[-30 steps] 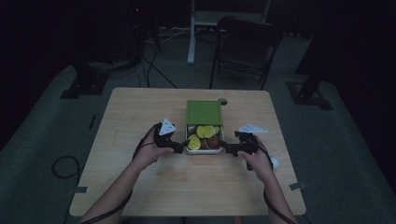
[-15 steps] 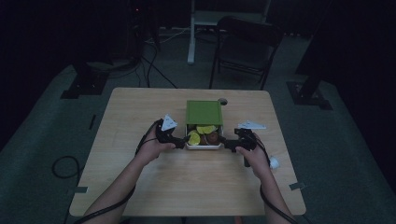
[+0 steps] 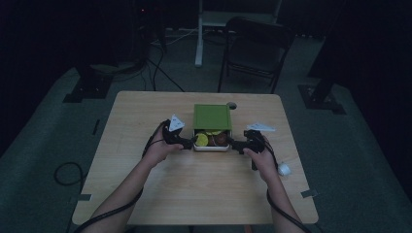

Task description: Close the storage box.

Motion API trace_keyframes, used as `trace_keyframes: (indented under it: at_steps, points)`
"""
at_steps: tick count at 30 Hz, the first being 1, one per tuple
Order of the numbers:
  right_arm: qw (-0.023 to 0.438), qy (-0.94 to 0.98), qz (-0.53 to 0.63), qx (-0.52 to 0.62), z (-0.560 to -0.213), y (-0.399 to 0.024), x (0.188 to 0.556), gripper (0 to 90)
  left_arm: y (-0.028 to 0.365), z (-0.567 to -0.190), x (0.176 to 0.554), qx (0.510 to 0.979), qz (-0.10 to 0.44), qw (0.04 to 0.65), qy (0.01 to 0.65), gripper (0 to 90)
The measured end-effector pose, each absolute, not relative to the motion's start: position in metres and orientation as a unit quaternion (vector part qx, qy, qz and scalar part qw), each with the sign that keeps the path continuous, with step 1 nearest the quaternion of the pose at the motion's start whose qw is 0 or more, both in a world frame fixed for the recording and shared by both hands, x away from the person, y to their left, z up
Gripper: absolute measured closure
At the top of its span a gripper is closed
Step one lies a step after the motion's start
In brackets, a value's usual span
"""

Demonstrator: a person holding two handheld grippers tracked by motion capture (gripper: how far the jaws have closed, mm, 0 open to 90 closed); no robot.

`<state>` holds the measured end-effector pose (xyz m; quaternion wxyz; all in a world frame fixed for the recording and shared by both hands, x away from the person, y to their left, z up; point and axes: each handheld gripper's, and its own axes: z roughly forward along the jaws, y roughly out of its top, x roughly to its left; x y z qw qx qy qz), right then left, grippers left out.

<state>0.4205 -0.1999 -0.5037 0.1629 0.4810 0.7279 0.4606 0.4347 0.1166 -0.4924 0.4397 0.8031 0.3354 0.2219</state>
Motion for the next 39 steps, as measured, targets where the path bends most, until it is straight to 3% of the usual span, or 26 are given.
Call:
trace_keyframes:
  at_steps: [21,39]
  points:
    - [0.168,0.754,0.448,0.449,-0.501,-0.192,0.408,12.3,0.119,-0.491,0.412,0.805,0.192,0.453,0.332,5.4]
    - [0.183,0.755,0.441,0.449,-0.502,-0.198,0.394,12.3,0.136,-0.485,0.390,0.800,0.207,0.449,0.340,5.3]
